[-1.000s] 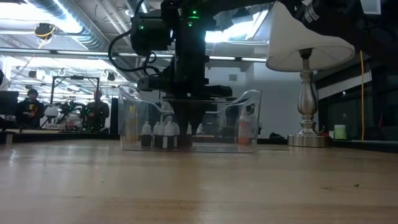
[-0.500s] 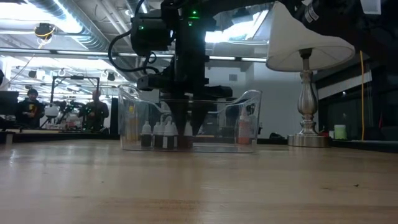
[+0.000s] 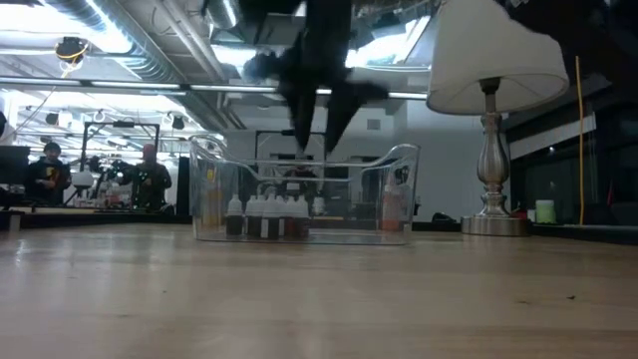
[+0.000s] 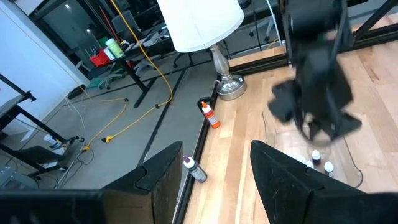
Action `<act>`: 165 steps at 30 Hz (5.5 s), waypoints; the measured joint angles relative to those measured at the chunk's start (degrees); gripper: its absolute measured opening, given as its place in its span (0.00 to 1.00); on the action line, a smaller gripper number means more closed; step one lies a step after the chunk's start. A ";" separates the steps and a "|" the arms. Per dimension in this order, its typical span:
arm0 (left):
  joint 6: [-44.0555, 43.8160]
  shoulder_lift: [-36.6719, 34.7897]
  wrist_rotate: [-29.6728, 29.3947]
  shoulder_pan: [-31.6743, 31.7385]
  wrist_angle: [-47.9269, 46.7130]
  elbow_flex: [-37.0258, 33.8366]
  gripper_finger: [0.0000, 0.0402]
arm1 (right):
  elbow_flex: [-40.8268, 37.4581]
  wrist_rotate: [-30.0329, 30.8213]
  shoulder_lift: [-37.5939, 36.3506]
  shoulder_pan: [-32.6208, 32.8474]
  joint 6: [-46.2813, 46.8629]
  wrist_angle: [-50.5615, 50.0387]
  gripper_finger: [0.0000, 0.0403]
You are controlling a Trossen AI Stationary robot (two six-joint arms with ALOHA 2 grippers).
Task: Pick & Place food coloring
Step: Put the large yellow food coloring bottle into the transparent bin
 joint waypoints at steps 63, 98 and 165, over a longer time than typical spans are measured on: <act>1.35 44.91 22.46 51.62 -6.27 15.02 0.46 | -95.82 -29.90 -91.30 -20.95 -47.15 93.73 0.38; 6.18 76.55 22.81 58.82 -3.80 14.23 0.65 | -95.82 -18.44 -98.33 -25.06 -49.79 92.67 0.38; -10.33 67.66 28.29 14.62 -10.04 31.70 0.37 | -95.82 -32.47 -98.32 -25.02 -54.25 86.32 0.38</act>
